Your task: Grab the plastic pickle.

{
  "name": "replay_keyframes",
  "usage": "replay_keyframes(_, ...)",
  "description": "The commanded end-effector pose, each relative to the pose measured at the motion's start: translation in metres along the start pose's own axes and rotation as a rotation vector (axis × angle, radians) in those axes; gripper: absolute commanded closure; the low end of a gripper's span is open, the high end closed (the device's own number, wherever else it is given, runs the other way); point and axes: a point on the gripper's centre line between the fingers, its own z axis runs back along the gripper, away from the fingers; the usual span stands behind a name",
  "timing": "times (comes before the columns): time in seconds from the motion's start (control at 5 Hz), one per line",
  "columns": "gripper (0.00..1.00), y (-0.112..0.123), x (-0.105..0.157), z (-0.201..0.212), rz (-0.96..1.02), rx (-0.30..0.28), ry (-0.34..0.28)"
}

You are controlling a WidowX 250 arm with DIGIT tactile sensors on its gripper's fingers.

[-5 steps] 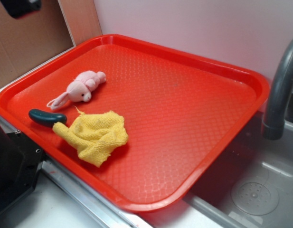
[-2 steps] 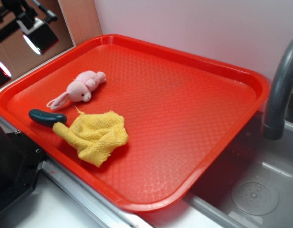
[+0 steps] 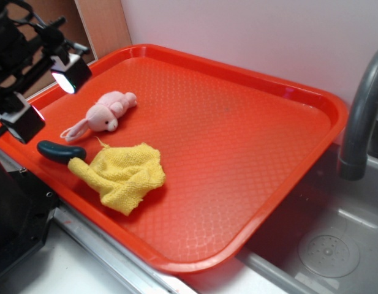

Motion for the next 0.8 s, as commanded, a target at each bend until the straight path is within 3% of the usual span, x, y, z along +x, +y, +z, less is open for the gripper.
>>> replay_keyframes(0.0,0.0,-0.006,0.013,-0.024,0.03,0.018,-0.089)
replay_keyframes(0.6,0.0,0.004,0.015,-0.057,-0.007,0.125,-0.097)
